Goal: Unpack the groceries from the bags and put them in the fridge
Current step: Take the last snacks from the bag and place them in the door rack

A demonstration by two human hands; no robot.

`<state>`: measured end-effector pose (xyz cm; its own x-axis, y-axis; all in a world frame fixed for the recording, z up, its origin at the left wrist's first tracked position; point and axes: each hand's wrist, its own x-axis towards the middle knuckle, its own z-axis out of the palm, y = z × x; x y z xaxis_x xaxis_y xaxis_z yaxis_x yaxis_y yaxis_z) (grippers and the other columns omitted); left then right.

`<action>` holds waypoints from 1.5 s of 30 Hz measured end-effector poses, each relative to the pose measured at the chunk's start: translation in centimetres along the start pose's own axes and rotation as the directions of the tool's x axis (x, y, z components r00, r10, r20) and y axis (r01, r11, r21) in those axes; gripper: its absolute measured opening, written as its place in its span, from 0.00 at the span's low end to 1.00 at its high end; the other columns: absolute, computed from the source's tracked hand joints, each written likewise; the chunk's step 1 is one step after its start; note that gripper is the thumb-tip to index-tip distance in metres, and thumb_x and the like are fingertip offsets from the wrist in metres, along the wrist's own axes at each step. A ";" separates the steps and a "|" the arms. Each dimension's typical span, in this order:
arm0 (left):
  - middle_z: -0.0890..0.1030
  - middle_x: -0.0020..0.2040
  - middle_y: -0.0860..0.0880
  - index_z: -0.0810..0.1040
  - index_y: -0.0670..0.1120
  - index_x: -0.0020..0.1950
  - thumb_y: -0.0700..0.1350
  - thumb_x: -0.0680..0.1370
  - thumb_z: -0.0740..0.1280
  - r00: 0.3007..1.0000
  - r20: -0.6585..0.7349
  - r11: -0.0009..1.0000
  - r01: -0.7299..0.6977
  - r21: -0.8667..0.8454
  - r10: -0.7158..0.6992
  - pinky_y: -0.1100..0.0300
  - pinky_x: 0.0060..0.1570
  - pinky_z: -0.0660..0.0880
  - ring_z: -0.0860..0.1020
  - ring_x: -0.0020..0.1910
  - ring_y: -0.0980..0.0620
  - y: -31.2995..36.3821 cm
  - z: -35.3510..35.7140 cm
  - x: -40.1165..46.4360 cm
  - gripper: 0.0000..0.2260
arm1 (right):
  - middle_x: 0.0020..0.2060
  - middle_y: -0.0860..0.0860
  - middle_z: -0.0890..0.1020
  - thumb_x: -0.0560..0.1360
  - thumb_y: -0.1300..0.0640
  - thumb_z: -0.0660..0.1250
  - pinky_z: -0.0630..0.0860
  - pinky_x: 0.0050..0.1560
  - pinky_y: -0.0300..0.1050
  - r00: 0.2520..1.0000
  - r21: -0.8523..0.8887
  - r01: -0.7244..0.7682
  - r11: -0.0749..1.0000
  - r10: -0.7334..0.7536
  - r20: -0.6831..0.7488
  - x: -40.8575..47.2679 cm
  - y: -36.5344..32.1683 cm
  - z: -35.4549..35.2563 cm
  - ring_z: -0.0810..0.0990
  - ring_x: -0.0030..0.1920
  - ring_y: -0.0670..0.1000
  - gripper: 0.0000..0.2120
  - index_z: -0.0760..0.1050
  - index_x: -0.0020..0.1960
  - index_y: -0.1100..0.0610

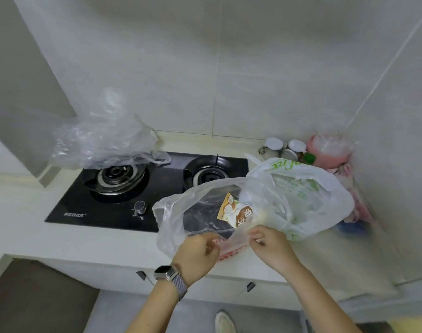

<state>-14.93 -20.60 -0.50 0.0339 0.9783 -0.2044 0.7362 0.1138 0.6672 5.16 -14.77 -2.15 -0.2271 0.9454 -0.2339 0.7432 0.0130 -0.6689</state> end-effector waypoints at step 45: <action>0.80 0.54 0.48 0.75 0.50 0.54 0.44 0.73 0.63 0.962 0.113 0.902 0.189 0.388 -0.250 0.56 0.48 0.73 0.79 0.55 0.44 -1.2 -2.0 9.6 0.11 | 0.42 0.39 0.71 0.68 0.70 0.65 0.68 0.39 0.31 0.937 0.067 0.347 0.935 -0.348 0.003 7.0 -3.7 7.3 0.72 0.40 0.41 0.16 0.73 0.46 0.50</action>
<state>-16.84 -10.97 -1.80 -0.0749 0.8928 -0.4442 0.9329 0.2202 0.2851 -3.79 -10.58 -6.47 -0.4737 0.8806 0.0111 0.5741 0.3183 -0.7544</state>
